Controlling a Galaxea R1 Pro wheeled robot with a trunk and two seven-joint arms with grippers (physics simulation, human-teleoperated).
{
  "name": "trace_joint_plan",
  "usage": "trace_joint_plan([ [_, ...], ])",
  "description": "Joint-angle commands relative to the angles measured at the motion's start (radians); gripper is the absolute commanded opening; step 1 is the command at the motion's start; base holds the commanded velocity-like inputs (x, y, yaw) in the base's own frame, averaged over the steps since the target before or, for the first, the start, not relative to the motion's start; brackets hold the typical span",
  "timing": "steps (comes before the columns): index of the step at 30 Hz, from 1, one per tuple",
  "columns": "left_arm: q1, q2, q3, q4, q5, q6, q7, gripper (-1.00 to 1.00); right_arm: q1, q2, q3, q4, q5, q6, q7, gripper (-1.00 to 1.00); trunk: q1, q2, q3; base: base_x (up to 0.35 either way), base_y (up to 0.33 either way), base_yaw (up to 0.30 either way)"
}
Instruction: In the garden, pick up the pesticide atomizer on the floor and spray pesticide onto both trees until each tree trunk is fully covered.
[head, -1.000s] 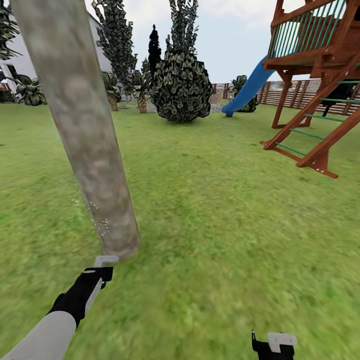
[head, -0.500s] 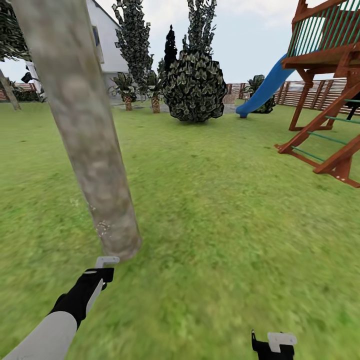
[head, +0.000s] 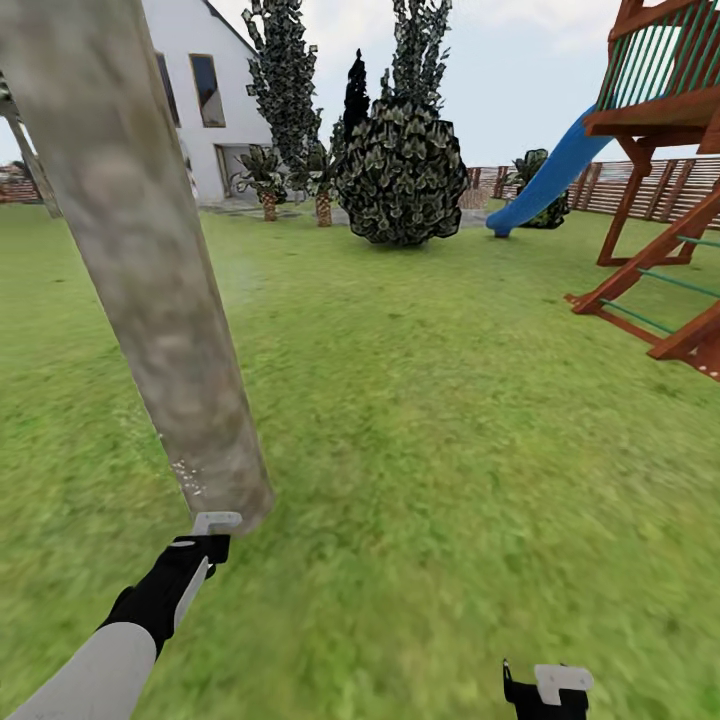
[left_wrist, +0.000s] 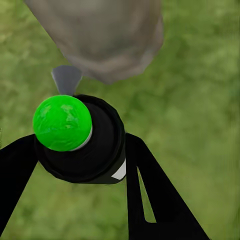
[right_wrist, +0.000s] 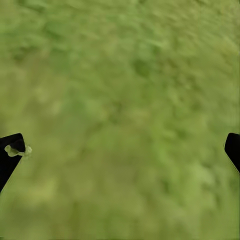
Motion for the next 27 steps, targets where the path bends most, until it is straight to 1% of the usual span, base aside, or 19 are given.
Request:
trace_joint_plan([
  [1,0.000,0.000,0.000,-0.001,0.000,0.000,0.000,-1.00,0.000,0.000,0.000,0.000,0.000,0.000,0.000,1.00,0.000,0.000,0.000,0.236,-0.197,0.272],
  [9,0.000,0.000,0.000,-0.004,0.000,0.000,0.001,-1.00,0.000,0.000,0.000,0.000,0.000,0.000,0.000,1.00,0.000,0.000,0.000,0.207,-0.209,0.265],
  [19,0.000,0.000,0.000,-0.004,0.000,0.000,0.003,-1.00,0.000,0.000,0.000,0.000,0.000,0.000,0.000,1.00,0.000,0.000,0.000,0.007,-0.271,0.023],
  [27,0.000,0.000,0.000,-0.004,0.000,0.000,0.003,-1.00,0.000,0.000,0.000,0.000,0.000,0.000,0.000,1.00,0.000,0.000,0.000,0.000,-0.273,0.253],
])
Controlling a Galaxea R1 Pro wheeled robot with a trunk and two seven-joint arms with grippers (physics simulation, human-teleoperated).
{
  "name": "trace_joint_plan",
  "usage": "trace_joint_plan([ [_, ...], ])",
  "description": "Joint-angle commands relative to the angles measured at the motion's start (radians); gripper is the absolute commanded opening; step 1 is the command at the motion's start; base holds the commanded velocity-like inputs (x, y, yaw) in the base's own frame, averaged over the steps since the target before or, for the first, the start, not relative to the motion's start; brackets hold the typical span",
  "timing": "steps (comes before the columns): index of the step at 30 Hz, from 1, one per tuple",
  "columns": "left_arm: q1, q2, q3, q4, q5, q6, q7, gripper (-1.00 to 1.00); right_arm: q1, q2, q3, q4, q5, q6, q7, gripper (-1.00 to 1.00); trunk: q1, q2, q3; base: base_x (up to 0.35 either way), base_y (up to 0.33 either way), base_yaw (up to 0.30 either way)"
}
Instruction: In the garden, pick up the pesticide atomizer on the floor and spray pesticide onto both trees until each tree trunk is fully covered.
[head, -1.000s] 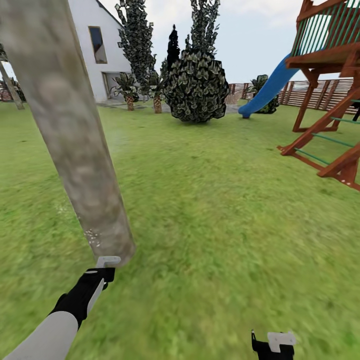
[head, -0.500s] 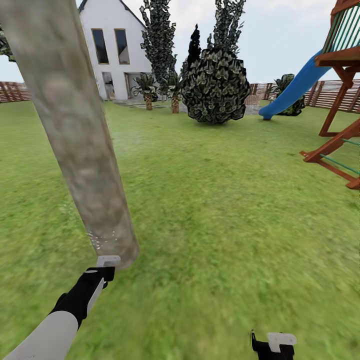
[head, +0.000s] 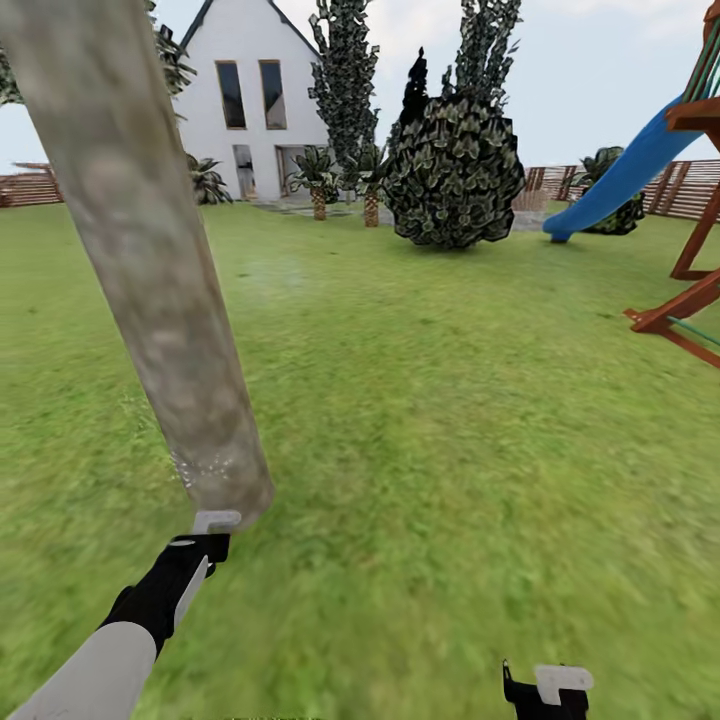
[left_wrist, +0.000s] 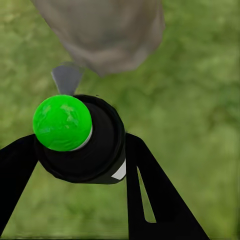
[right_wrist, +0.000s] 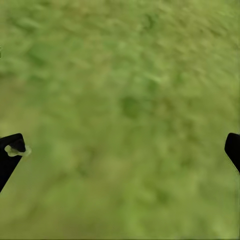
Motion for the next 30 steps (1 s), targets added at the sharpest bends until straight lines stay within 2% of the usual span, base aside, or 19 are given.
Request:
trace_joint_plan([
  [1,0.000,0.000,0.000,0.000,0.000,0.000,0.000,-1.00,0.000,0.000,0.000,0.000,0.000,0.000,0.000,1.00,0.000,0.000,0.000,0.015,-0.273,0.276],
  [5,0.000,0.000,0.000,0.000,0.000,0.000,0.000,-1.00,0.000,0.000,0.000,0.000,0.000,0.000,0.000,1.00,0.000,0.000,0.000,0.072,-0.273,0.247],
  [16,0.000,0.000,0.000,0.000,0.000,0.000,0.000,-1.00,0.000,0.000,0.000,0.000,0.000,0.000,0.000,1.00,0.000,0.000,0.000,0.108,-0.273,0.029],
  [26,0.000,-0.001,0.000,0.000,0.001,-0.001,0.000,-1.00,0.000,0.000,0.000,0.001,0.000,0.000,0.000,1.00,0.000,0.000,0.000,0.113,-0.268,0.254],
  [30,0.000,-0.013,0.001,-0.003,-0.003,-0.002,0.000,-1.00,0.000,0.000,0.000,0.000,0.000,0.000,0.000,1.00,0.000,0.000,0.000,0.108,-0.099,0.270],
])
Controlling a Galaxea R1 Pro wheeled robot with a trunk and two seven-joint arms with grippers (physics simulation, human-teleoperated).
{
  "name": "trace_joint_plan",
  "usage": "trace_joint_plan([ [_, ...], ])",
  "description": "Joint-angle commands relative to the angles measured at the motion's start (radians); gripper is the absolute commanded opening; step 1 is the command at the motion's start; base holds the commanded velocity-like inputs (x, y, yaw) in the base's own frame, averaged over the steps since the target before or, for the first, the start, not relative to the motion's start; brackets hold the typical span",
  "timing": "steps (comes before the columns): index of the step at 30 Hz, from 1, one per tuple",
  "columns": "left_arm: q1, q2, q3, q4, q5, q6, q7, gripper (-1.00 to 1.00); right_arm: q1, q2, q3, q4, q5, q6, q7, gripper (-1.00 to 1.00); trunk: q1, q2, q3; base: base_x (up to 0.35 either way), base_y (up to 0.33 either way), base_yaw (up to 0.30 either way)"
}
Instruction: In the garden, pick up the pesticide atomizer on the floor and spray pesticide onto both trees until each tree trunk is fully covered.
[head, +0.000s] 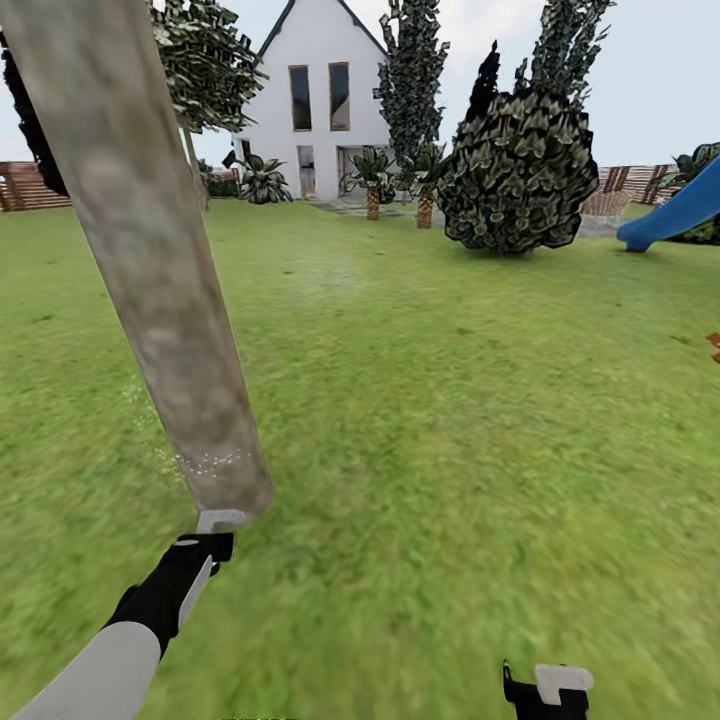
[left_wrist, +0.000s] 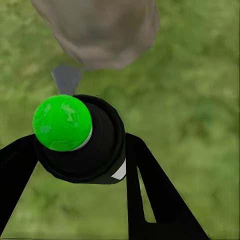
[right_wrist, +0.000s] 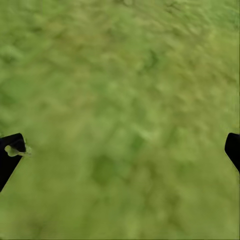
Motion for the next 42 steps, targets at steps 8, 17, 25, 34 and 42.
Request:
trace_joint_plan([
  [8,-0.006,0.098,-0.004,-0.048,0.000,0.018,-0.056,-1.00,0.000,-0.001,0.000,-0.001,0.000,0.000,0.000,1.00,0.000,0.000,0.000,0.002,-0.002,0.121],
  [17,-0.098,0.259,-0.042,-0.071,-0.007,0.135,-0.344,-1.00,0.000,-0.002,0.000,-0.001,0.002,0.001,0.000,1.00,0.000,0.000,0.000,0.000,0.000,0.000],
  [25,-0.153,0.237,-0.051,-0.072,-0.039,0.136,-0.510,-1.00,0.000,-0.002,0.000,-0.001,0.000,0.001,0.000,1.00,0.000,0.000,0.000,0.000,0.000,0.072],
  [34,-0.209,0.324,-0.054,-0.065,-0.155,0.193,-0.577,-1.00,0.000,-0.002,0.000,0.000,0.001,0.001,0.000,1.00,0.000,0.000,0.000,0.000,0.000,0.007],
  [42,-0.323,0.342,-0.049,-0.072,-0.202,0.259,-0.679,-1.00,0.000,-0.002,0.000,0.000,0.000,0.001,0.000,1.00,0.000,0.000,0.000,0.000,0.000,0.000],
])
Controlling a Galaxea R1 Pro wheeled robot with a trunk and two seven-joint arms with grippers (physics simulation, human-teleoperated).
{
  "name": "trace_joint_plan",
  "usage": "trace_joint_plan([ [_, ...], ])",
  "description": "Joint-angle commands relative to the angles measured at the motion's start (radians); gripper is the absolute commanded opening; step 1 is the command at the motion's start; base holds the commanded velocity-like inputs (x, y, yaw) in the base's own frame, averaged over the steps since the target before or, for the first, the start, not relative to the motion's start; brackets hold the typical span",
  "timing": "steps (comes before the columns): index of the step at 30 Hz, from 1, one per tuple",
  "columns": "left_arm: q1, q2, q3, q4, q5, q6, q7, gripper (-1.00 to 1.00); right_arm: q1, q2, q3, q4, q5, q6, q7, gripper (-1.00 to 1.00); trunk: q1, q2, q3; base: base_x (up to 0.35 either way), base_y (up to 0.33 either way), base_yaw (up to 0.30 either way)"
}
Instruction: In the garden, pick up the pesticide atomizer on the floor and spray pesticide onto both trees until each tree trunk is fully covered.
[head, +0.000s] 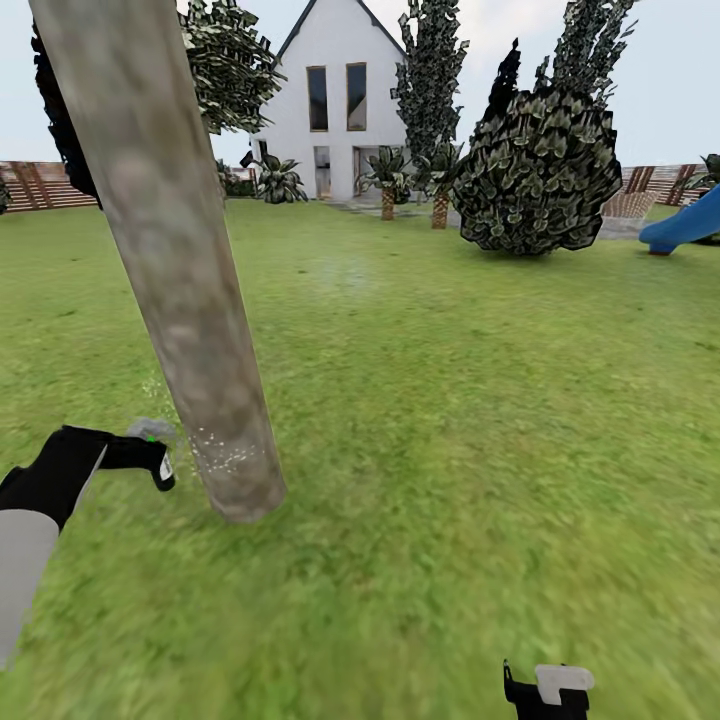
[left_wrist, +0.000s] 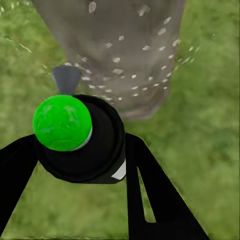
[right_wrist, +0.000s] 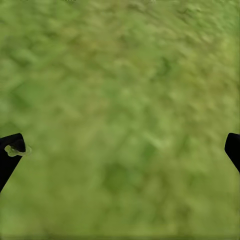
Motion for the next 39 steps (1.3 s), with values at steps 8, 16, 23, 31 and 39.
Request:
trace_joint_plan([
  [8,0.033,0.036,-0.004,0.018,-0.015,0.001,-0.005,-1.00,0.000,0.000,0.000,0.000,0.001,0.000,0.000,1.00,0.000,0.000,0.000,0.000,0.000,0.000],
  [16,0.031,0.037,0.008,0.023,-0.015,-0.035,-0.001,-1.00,0.000,0.000,0.000,0.000,0.001,0.000,0.001,1.00,0.000,0.000,0.000,0.000,0.000,0.000],
  [23,-0.021,0.041,-0.003,0.014,-0.018,0.013,0.001,-1.00,0.000,0.000,0.000,0.000,0.001,0.000,0.001,1.00,0.000,0.000,0.000,0.000,0.000,0.000],
  [31,-0.018,0.039,-0.002,0.018,-0.017,0.013,0.006,-1.00,0.000,-0.001,0.000,0.000,0.001,0.000,0.000,1.00,0.000,0.000,0.000,0.000,-0.187,0.000],
  [39,-0.018,0.040,0.007,0.018,-0.017,0.018,0.007,-1.00,0.000,0.000,0.000,-0.001,0.001,-0.001,0.000,1.00,0.000,0.000,0.000,0.000,-0.272,0.063],
])
